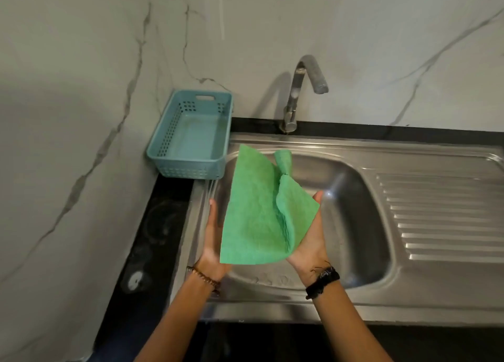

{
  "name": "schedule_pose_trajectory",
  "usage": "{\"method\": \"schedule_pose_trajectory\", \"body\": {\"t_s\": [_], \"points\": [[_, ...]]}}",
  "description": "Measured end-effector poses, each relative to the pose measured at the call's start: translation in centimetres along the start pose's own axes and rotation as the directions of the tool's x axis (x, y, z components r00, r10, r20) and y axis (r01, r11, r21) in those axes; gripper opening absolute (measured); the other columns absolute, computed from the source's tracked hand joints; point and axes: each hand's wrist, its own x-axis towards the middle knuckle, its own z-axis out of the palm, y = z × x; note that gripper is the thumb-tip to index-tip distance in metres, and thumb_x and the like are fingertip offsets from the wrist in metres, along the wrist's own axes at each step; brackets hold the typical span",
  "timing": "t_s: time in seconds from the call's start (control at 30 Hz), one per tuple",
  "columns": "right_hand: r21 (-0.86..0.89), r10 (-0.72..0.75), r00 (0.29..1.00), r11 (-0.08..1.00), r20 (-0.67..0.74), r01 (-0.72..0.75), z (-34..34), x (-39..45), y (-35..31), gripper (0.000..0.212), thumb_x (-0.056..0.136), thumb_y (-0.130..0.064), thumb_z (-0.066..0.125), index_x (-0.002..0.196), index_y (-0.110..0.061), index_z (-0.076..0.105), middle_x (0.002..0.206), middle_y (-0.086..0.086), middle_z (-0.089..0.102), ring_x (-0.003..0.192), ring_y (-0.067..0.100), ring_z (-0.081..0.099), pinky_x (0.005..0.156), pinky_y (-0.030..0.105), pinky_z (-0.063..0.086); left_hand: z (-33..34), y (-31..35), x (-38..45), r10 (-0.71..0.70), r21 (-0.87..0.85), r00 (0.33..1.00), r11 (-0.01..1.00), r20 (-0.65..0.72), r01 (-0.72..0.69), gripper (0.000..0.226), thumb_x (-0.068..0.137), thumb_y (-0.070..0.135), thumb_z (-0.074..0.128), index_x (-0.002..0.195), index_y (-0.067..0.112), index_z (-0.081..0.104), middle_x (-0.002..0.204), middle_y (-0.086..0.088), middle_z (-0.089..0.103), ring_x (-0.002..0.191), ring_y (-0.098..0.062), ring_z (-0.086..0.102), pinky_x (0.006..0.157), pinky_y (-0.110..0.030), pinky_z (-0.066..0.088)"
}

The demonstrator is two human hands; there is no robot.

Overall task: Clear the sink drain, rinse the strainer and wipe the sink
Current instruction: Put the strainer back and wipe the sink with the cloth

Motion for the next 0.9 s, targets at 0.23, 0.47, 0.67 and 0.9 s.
{"method": "schedule_pose_trajectory", "body": {"t_s": [0.23,0.47,0.67,0.9], "points": [[-0.160,0.041,0.999,0.986,-0.001,-0.041,-1.7,-1.5,-3.3,0.099,0.063,-0.082,0.044,0.127,-0.007,0.057,0.127,0.019,0.060,0.114,0.033,0.060,0.100,0.046,0.047,2.3,-1.2,1.8,-0.267,-0.007,0.901,0.958,0.343,0.287,0.060,0.074,0.055,0.056,0.115,0.012,0.065,0.114,-0.013,0.068,0.104,-0.029,0.065,0.082,-0.041,0.056],[-0.642,0.056,0.992,0.758,-0.110,-0.114,-2.9,-1.4,-6.8,0.057,0.077,-0.059,0.050,0.112,-0.019,0.068,0.113,0.004,0.070,0.097,0.016,0.069,0.072,0.029,0.058,3.0,0.6,1.3,-0.244,0.238,0.927,0.955,0.286,0.178,0.038,0.080,0.024,0.054,0.116,0.012,0.058,0.105,-0.008,0.071,0.092,-0.022,0.068,0.077,-0.037,0.057],[-0.740,0.085,0.989,0.656,-0.125,-0.150,-3.4,-0.5,-6.9,0.053,0.067,-0.047,0.067,0.109,-0.016,0.068,0.111,0.004,0.071,0.100,0.015,0.069,0.078,0.026,0.058,1.9,4.1,2.3,-0.194,0.350,0.945,0.932,0.263,0.094,0.018,0.088,0.014,0.051,0.101,0.017,0.063,0.090,-0.002,0.075,0.081,-0.017,0.072,0.066,-0.030,0.059],[-0.759,-0.003,0.985,0.638,-0.174,-0.132,-3.8,0.1,-6.8,0.052,0.068,-0.046,0.066,0.108,-0.012,0.068,0.103,0.006,0.074,0.094,0.019,0.071,0.072,0.027,0.056,0.0,5.9,3.1,-0.170,0.381,0.954,0.922,0.246,0.066,0.034,0.085,-0.008,0.044,0.105,0.013,0.061,0.090,-0.002,0.075,0.082,-0.016,0.071,0.067,-0.027,0.059]]}}
